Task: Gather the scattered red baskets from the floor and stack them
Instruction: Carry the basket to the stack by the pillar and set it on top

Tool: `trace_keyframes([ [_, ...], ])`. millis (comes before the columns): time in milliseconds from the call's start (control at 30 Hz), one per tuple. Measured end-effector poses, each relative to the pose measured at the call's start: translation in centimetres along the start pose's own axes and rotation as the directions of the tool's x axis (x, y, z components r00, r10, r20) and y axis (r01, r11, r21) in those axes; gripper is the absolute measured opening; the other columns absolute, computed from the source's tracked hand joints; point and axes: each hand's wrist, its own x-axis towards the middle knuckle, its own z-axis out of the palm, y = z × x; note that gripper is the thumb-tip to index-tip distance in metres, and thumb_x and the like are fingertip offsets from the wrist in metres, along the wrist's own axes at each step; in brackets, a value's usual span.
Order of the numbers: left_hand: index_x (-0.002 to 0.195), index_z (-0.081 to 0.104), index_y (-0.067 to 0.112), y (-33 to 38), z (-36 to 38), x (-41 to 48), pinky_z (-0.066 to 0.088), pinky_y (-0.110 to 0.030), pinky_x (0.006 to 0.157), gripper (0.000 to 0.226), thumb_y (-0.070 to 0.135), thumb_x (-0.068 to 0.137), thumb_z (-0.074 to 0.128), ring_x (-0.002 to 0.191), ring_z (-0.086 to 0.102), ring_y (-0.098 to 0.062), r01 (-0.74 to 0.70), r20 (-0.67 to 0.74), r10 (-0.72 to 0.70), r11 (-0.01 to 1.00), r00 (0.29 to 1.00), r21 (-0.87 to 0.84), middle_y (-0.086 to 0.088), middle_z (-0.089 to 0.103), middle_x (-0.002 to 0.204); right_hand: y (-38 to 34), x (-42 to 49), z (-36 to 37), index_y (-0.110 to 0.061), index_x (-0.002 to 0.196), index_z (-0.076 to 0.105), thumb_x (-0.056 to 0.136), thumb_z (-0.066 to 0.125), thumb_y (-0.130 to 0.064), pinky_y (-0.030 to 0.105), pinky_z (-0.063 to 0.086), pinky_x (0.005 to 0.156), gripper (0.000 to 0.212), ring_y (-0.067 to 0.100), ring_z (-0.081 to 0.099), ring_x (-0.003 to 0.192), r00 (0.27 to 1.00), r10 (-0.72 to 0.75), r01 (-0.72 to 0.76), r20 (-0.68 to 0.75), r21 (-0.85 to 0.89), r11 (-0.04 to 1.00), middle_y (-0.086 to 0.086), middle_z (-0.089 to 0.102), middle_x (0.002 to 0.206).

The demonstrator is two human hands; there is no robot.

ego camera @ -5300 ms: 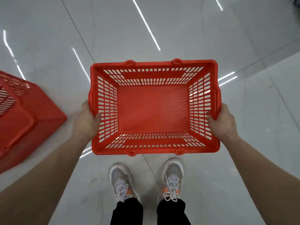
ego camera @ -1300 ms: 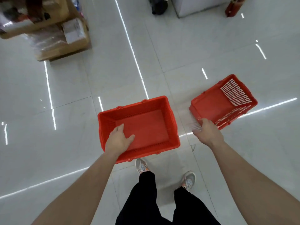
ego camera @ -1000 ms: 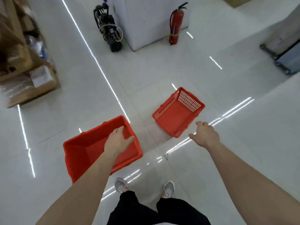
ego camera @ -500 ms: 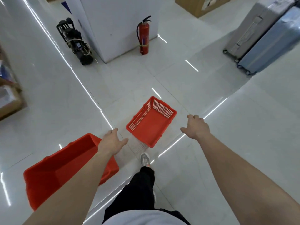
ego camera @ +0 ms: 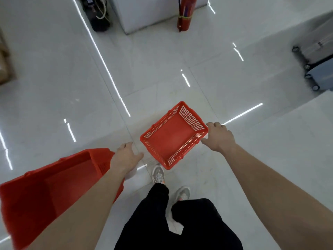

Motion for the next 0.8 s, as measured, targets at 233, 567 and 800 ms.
trace_keyframes([
  [233, 0.144, 0.040, 0.012, -2.4, 6.4, 10.3, 0.043, -0.046, 0.104, 0.084, 0.066, 0.080, 0.052, 0.129, 0.047, -0.035, 0.196, 0.104, -0.189, 0.978, 0.976, -0.068, -0.015, 0.046, 0.143, -0.3, 14.3, 5.8, -0.014, 0.133, 0.044, 0.083, 0.064, -0.047, 0.049, 0.044, 0.095, 0.064, 0.034, 0.049, 0.122, 0.991, -0.048, 0.059, 0.121, -0.094, 0.994, 0.012, 0.051, 0.130],
  [567, 0.150, 0.032, 0.011, -3.1, 24.0, 24.8, 0.040, -0.047, 0.105, 0.087, 0.058, 0.084, 0.064, 0.133, 0.046, -0.034, 0.432, 0.116, -0.416, 0.862, 0.902, -0.265, -0.014, 0.044, 0.150, 4.0, 36.7, 20.0, -0.013, 0.140, 0.037, 0.085, 0.065, -0.046, 0.056, 0.045, 0.097, 0.070, 0.038, 0.050, 0.123, 0.985, -0.067, 0.090, 0.156, -0.148, 0.985, 0.017, 0.050, 0.133],
  [800, 0.138, 0.037, 0.014, -0.3, 34.3, 32.3, 0.048, -0.045, 0.091, 0.059, 0.024, 0.089, 0.069, 0.113, 0.062, -0.032, 0.456, -0.054, -0.621, 0.629, 0.782, -0.630, -0.008, 0.060, 0.129, 7.9, 46.5, 27.6, -0.017, 0.148, 0.025, 0.094, 0.058, -0.042, 0.057, 0.048, 0.097, 0.068, 0.041, 0.056, 0.120, 0.990, -0.124, 0.119, 0.071, 0.072, 0.990, 0.017, 0.051, 0.137],
])
